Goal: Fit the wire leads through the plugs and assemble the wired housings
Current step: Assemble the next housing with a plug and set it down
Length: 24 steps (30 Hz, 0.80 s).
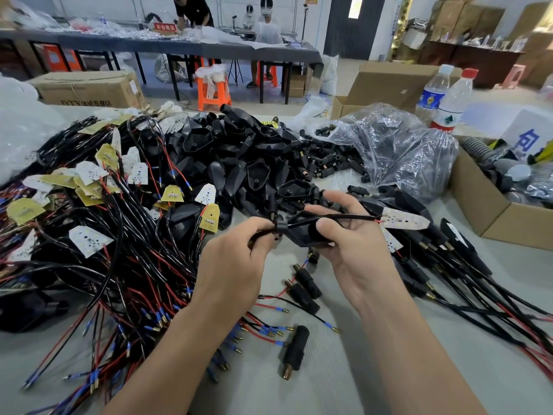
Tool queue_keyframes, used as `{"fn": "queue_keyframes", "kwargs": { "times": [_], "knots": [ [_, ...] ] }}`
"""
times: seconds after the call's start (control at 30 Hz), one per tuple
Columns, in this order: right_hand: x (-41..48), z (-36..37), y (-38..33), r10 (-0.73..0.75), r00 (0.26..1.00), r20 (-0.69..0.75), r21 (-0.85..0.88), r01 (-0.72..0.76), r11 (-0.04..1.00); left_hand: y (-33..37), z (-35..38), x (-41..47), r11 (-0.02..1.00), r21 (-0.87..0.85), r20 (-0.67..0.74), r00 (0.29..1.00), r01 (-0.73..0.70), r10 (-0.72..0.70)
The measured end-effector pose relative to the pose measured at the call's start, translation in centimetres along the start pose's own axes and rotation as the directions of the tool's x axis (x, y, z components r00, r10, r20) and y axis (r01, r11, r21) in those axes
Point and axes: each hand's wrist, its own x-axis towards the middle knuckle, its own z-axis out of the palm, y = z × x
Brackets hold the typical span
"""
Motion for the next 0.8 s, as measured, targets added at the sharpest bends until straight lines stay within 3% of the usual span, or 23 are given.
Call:
{"fn": "queue_keyframes", "kwargs": {
  "times": [0.13, 0.23, 0.3, 0.37, 0.47, 0.53, 0.67, 0.8],
  "knots": [
    [0.5, -0.6, -0.3, 0.08, 0.978, -0.192, 0.037, -0.074, 0.997, 0.4, 0.1, -0.1, 0.999, 0.009, -0.054, 0.998, -0.038, 0.038],
    [0.5, -0.6, -0.7, 0.156, 0.946, -0.285, 0.275, -0.075, 0.959, 1.0, 0.1, -0.4, 0.994, -0.01, -0.123, 0.987, -0.11, 0.107],
    [0.2, -0.5, -1.0, 0.219, 0.94, -0.262, 0.489, -0.066, 0.87, 1.3, 0.3, -0.7, 0.989, 0.008, -0.149, 0.978, -0.149, 0.149],
    [-0.4, 0.0, -1.3, 0.211, 0.971, -0.115, 0.561, -0.112, 0.82, 1.4, 0.5, -0.8, 0.988, 0.05, -0.182, 0.972, -0.143, 0.15],
    [-1.4, 1.1, -0.8, 0.135, 0.973, 0.189, 0.464, -0.21, 0.861, 1.4, 0.6, -0.6, 0.997, 0.039, -0.221, 0.972, -0.067, 0.073],
    [-1.3, 1.5, -0.5, 0.096, 0.964, 0.247, 0.407, -0.193, 0.893, 1.1, 0.3, -0.4, 0.999, 0.007, -0.237, 0.971, -0.036, 0.037],
    [-0.3, 0.7, -1.0, 0.103, 0.993, 0.059, 0.511, -0.119, 0.851, 0.5, -0.4, 0.3, 0.987, -0.149, -0.286, 0.953, 0.06, -0.101],
    [0.4, -0.6, -1.1, 0.178, 0.984, -0.023, 0.652, -0.12, 0.748, -0.5, -0.8, 0.9, 0.88, -0.44, -0.257, 0.914, 0.179, -0.315]
  ]
}}
